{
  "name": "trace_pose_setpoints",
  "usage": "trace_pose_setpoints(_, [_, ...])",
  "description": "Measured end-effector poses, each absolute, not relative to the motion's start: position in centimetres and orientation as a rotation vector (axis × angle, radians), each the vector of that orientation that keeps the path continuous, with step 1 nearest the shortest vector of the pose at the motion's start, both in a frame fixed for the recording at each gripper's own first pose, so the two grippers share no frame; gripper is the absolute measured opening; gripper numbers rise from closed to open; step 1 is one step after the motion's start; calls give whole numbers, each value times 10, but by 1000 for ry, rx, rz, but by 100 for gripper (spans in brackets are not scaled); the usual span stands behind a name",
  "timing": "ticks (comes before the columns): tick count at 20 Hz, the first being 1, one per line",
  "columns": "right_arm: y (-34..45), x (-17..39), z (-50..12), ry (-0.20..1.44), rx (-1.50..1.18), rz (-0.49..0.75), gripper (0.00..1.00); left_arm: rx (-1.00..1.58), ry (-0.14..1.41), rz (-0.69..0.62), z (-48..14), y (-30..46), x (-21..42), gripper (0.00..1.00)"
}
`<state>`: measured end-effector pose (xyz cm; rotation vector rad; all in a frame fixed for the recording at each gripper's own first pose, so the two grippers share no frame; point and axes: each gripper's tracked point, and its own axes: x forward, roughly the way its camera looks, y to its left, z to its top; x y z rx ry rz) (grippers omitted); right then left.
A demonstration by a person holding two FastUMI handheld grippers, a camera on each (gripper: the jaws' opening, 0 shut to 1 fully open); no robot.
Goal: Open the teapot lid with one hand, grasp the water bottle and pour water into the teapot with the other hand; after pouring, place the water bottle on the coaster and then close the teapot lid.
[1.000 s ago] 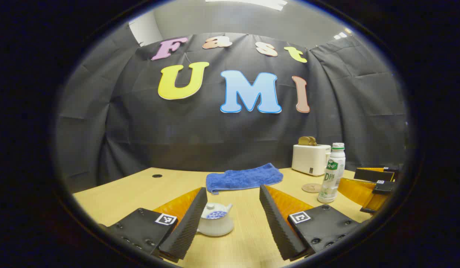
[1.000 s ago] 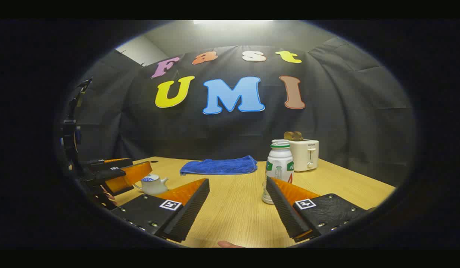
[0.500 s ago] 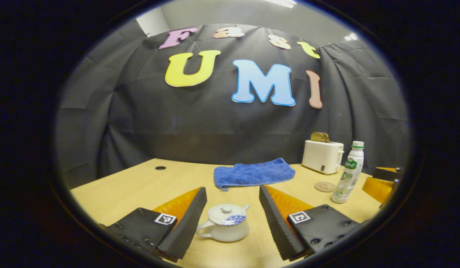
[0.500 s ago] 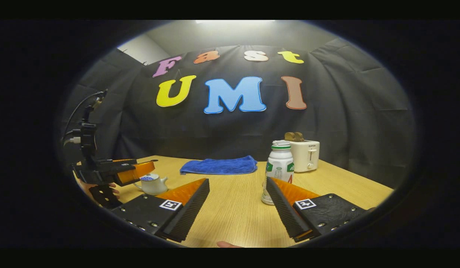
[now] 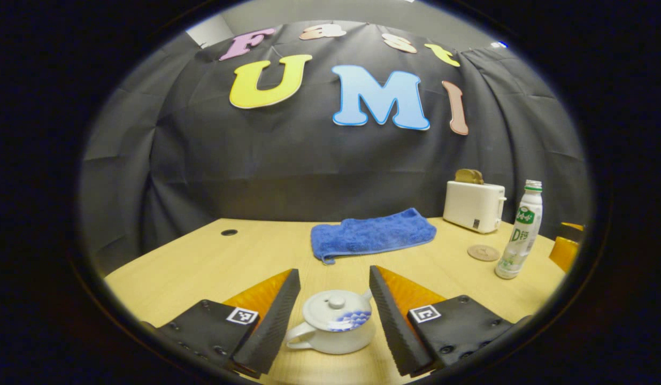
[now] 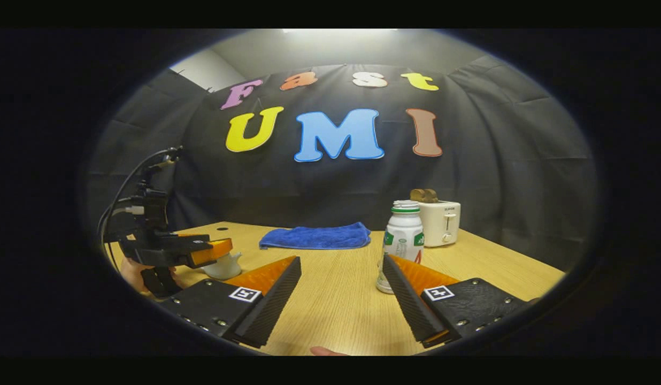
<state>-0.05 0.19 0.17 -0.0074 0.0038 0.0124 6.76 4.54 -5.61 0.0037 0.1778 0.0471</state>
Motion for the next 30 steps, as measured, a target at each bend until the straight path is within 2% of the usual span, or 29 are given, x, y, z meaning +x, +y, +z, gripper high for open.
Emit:
trace_pose_setpoints(2, [1,-1,3,1,-9,12,95,23,202,32,-64,42,72,76])
trace_pose_setpoints(3, [2,-1,3,0,-11,12,95,42,202,35,-67,42,77,77])
trace_pose_setpoints(5, [1,-1,3,1,-16,10,95,86,191,27,-60,39,77,61])
trace_pose_setpoints(6, [-1,0,3,2,-16,8,95,102,180,34,-59,40,79,51])
trace_pose_setpoints(8, [-3,-1,4,1,-14,5,95,93,177,30,-58,41,80,20])
trace_pose_setpoints(11, [-14,-1,7,-11,-22,-10,95,55,169,28,-51,45,81,17])
trace_pose_setpoints(12, [-20,0,8,-16,-27,-21,95,36,146,45,-41,49,79,13])
trace_pose_setpoints(17, [-61,9,1,-6,-45,-92,95,40,-20,30,30,31,46,13])
trace_pose_setpoints(19, [-74,19,-5,10,-42,-106,95,47,-51,0,43,18,29,10])
trace_pose_setpoints(21, [-79,31,-9,35,-36,-115,95,69,-80,-20,52,7,14,10])
trace_pose_setpoints(22, [-81,38,-11,47,-30,-121,95,80,-92,-26,54,3,8,14])
trace_pose_setpoints(24, [-83,51,-11,53,-27,-152,95,88,-96,-38,52,-4,1,13])
trace_pose_setpoints(25, [-86,57,-14,68,-28,-173,95,81,-90,-46,50,-7,0,9])
trace_pose_setpoints(26, [-85,64,-16,76,-28,-183,95,71,-87,-51,47,-7,-2,13])
trace_pose_setpoints(30, [-92,84,-21,101,-80,-245,95,-11,-85,-73,46,-6,-9,13])
